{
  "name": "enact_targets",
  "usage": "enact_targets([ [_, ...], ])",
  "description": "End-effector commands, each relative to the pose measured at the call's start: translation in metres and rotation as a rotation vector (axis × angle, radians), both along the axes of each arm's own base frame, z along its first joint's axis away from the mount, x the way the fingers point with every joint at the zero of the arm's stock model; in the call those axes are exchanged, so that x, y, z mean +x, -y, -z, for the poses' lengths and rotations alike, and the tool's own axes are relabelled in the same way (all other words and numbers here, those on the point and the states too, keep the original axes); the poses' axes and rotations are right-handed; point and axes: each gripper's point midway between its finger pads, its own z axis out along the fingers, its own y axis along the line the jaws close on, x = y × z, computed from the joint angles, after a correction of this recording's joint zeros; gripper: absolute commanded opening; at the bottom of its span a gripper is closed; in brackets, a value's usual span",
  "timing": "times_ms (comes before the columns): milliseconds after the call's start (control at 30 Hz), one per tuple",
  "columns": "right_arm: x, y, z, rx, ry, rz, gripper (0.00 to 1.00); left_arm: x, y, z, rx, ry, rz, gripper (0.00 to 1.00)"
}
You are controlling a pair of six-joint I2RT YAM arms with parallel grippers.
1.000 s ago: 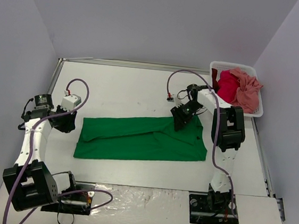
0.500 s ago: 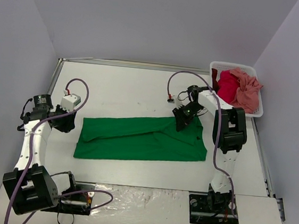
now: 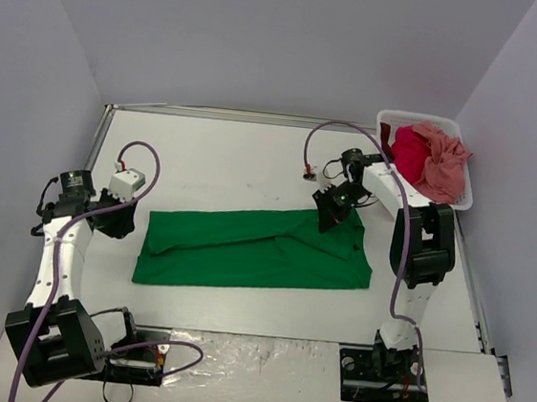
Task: Fold and stack the t-shirts
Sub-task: Fold the other side of the tshirt into a rectangle, then rotate the tshirt 90 degrees
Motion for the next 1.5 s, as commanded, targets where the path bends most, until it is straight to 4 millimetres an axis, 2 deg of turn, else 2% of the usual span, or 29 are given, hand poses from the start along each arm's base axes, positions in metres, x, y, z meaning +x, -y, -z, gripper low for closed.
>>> enact_targets([
  [0,-0.027,-0.006,-0.019,0.024,-0.026,-0.032,0.0,0.001,0.0,-0.008,0.004,0.035,0.002,0.21],
  [467,-0.079,-0.018,-0.007,-0.014,-0.077,-0.141,0.0,0.0,0.0,-0.008,0.005,0.042,0.003,0.21],
  [733,-0.098,-0.019,0.015,-0.072,-0.099,-0.174,0.0,-0.001,0.0,-0.008,0.012,0.042,0.002,0.21],
  [867,-0.104,-0.02,0.025,-0.108,-0.093,-0.192,0.14,-0.001,-0.001,-0.007,0.014,0.041,0.002,0.21],
  [900,-0.105,-0.022,0.027,-0.117,-0.086,-0.201,0.26,-0.001,0.0,-0.007,0.013,0.042,0.002,0.21],
  [1000,-0.109,-0.023,0.03,-0.132,-0.083,-0.216,0.38,-0.002,-0.001,-0.006,0.017,0.038,0.0,0.21],
  [1067,-0.109,-0.024,0.03,-0.134,-0.08,-0.22,0.4,-0.002,-0.002,-0.006,0.02,0.039,-0.002,0.21],
  [1200,-0.107,-0.029,0.018,-0.106,-0.05,-0.221,0.41,-0.002,-0.002,-0.007,0.024,0.042,-0.004,0.2],
  [1467,-0.1,-0.019,-0.044,-0.031,0.075,-0.219,0.42,-0.004,-0.003,-0.008,0.034,0.049,-0.007,0.21],
])
